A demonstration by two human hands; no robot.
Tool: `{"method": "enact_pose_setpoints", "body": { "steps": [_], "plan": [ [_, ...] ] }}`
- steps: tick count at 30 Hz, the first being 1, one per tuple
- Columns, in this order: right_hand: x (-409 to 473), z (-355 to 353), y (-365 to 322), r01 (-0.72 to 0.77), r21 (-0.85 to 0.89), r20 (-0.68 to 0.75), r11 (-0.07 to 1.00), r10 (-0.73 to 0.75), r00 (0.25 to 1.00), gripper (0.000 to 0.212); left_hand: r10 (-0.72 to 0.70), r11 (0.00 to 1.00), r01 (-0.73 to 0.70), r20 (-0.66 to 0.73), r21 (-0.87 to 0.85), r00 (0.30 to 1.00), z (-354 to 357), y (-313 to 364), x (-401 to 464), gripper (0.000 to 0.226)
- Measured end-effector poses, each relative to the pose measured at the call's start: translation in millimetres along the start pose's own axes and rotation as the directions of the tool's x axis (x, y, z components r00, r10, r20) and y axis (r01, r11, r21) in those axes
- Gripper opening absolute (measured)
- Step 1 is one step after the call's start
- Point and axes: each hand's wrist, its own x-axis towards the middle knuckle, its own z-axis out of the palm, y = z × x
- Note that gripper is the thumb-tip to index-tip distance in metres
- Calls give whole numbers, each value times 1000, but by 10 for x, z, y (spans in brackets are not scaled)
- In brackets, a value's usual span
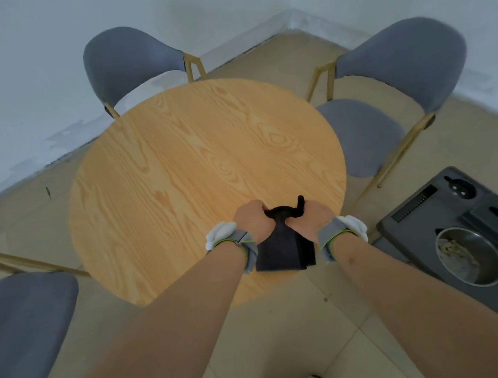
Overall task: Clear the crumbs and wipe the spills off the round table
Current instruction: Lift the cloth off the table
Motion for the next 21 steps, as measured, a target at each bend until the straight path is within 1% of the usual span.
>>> {"method": "enact_pose_setpoints", "body": {
  "steps": [2,4,6,7,9,10,11,13,14,16,18,21],
  "plan": [
    [30,-149,142,-14,-34,-57,999,12,998,35,92,996,-91,-9,16,996,61,201,-33,32],
    [27,-364,380,-83,-38,-163,996,76,984,30,185,981,-185,-1,63,983,166,453,-44,30],
    [13,-551,585,-31,-7,-175,1000,29,984,21,278,957,-276,-9,87,961,266,604,12,28],
    [-22,-676,762,-3,9,-159,1000,4,987,21,336,938,-333,-8,94,942,361,714,39,27],
    [-70,-930,1243,6,56,-129,998,1,992,23,411,905,-412,31,105,911,599,1066,8,25],
    [-117,-1255,2116,-109,111,-146,988,125,981,24,489,857,-499,101,125,866,1195,1792,-65,26],
    [-95,-1301,2334,-115,106,-157,988,131,979,26,514,838,-526,112,147,850,1320,1932,-79,26],
    [-59,-1246,2416,-93,113,-152,989,109,982,25,542,813,-556,125,172,831,1373,1956,-22,26],
    [-81,-1375,2647,-112,133,-168,985,134,977,21,578,780,-593,135,200,805,1592,2163,8,25],
    [-57,-1349,2734,-98,152,-166,984,123,979,13,602,758,-621,154,200,784,1676,2160,82,24],
    [-65,-1472,3252,-154,174,-154,973,181,971,12,625,734,-654,192,183,756,2076,2503,41,24],
    [-80,-1634,4073,-213,186,-165,959,244,956,18,666,675,-715,265,183,697,2624,3072,-94,23]
  ]
}}
